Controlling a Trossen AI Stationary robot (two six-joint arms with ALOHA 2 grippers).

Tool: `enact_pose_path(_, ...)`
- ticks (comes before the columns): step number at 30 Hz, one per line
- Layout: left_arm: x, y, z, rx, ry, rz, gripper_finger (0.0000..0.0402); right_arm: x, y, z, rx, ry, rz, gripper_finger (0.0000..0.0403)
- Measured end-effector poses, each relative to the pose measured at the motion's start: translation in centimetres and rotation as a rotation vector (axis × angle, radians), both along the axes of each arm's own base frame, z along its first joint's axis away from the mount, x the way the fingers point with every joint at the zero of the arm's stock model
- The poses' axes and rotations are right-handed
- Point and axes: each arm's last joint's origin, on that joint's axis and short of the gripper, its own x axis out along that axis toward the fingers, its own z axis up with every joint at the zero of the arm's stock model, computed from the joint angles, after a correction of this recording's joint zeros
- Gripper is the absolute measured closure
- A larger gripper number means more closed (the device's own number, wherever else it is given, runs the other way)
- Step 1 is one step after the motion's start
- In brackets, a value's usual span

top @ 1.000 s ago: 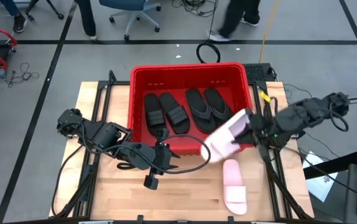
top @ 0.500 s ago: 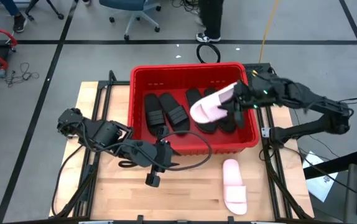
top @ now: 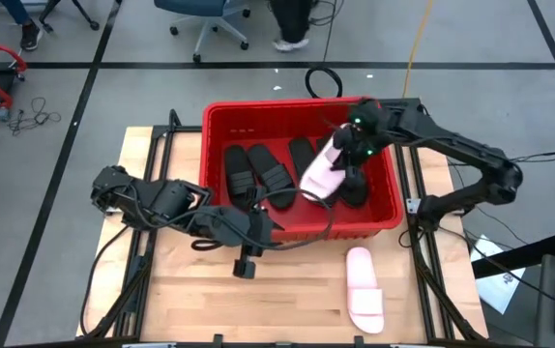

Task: Pick and place slides into bin
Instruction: Put the right pink slide into the red container

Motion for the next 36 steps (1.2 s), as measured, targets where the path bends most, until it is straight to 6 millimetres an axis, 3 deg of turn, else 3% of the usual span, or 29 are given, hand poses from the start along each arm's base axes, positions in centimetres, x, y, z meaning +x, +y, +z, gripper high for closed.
enact_pose_path(6,0.3,0.9,0.0,0.0,0.0,0.028,0.0273,-0.2,-1.0,-2.5,-0.013,0.18,0.157,0.0403)
enact_pose_path(14,0.7,2.0,0.0,-0.001,0.001,0.059,0.0273,-1.3,-1.1,-3.1,-0.058,0.245,0.351,0.0403)
enact_pose_path(19,0.8,2.4,0.0,-0.001,0.001,0.071,0.0273,-0.9,-1.3,-3.4,-0.079,0.237,0.389,0.0403)
enact_pose_path(26,0.9,2.6,0.0,-0.001,0.001,0.077,0.0273,0.9,-2.1,-5.4,-0.074,0.311,0.383,0.0403)
enact_pose_path(36,0.9,2.6,0.0,-0.003,0.007,0.048,0.0273,0.9,-1.8,-5.8,-0.074,0.33,0.46,0.0403)
